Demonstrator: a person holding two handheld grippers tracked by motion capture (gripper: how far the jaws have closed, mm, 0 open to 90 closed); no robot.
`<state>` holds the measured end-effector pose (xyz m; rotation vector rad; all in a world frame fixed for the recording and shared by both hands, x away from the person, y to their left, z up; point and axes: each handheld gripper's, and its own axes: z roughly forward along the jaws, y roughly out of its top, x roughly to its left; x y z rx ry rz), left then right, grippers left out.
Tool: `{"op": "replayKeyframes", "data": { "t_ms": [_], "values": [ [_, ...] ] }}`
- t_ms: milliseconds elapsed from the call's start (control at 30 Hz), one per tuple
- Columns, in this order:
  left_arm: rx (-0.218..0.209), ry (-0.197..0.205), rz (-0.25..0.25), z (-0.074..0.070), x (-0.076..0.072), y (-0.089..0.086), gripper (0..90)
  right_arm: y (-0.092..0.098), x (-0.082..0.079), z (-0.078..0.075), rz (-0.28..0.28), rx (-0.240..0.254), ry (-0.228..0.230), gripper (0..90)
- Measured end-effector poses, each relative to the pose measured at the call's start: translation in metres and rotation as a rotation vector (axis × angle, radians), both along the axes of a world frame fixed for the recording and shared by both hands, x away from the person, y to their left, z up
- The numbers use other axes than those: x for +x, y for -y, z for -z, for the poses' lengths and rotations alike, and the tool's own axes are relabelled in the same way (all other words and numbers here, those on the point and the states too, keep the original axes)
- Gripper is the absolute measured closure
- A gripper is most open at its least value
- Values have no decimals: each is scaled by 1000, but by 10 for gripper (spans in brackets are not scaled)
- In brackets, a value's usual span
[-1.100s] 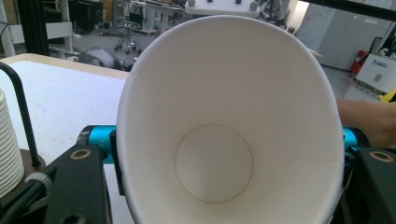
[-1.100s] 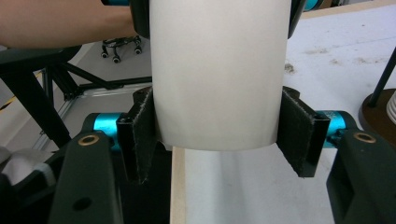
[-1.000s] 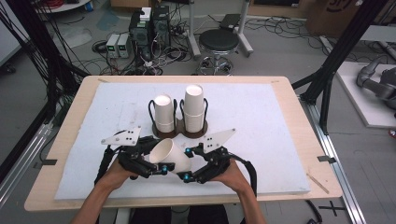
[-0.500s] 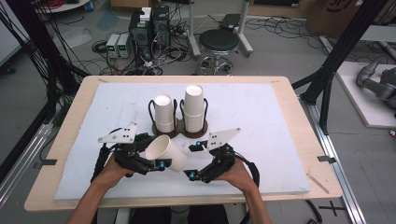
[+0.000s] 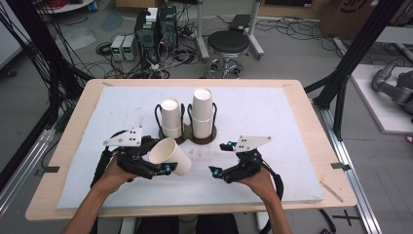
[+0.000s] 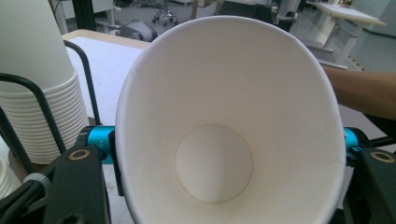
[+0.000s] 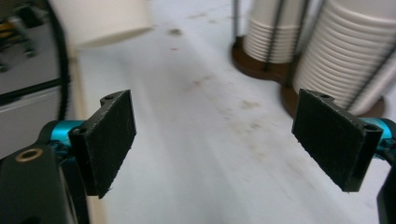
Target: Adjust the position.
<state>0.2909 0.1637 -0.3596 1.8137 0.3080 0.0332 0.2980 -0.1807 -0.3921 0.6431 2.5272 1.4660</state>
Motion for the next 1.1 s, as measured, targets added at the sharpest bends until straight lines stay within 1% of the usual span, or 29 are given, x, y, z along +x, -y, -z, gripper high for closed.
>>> {"op": "replayKeyframes", "data": {
  "t_ms": [67, 133, 200, 233, 267, 333, 433, 467, 567, 667, 767, 933, 1000, 1100],
  "values": [
    [11, 1, -7, 0, 0, 0, 308, 7, 1, 4, 61, 3, 14, 142],
    [22, 1, -14, 0, 0, -1, 308, 15, 3, 9, 113, 19, 12, 148],
    [27, 2, -21, 0, 1, -1, 308, 23, 4, 14, 165, 21, 17, 148],
    [34, 2, -22, 0, 1, -2, 308, 27, 4, 17, 186, 26, 14, 148],
    [37, 3, -27, 0, 1, -2, 307, 30, 4, 19, 213, 26, 23, 148],
    [41, 2, -31, 1, 1, -2, 308, 37, 4, 24, 259, 41, 24, 148],
    [47, 0, -38, 1, 2, -3, 308, 45, 4, 30, 320, 52, 47, 148],
    [50, 1, -39, 2, 2, -3, 308, 47, 4, 32, 335, 59, 38, 148],
    [67, 0, -48, 3, 3, -3, 308, 51, 4, 39, 373, 51, 44, 148],
    [81, -3, -50, 4, 3, -1, 308, 53, 5, 42, 392, 47, 40, 148],
    [93, -1, -46, 4, 4, -1, 308, 54, 5, 43, 402, 55, 39, 148],
    [97, -5, -46, 5, 4, 1, 308, 56, 6, 45, 410, 58, 39, 148],
    [100, -6, -46, 5, 4, 0, 308, 57, 5, 45, 419, 65, 31, 148],
    [96, -1, -51, 4, 4, 0, 308, 59, 5, 46, 424, 69, 37, 148]
  ]
}}
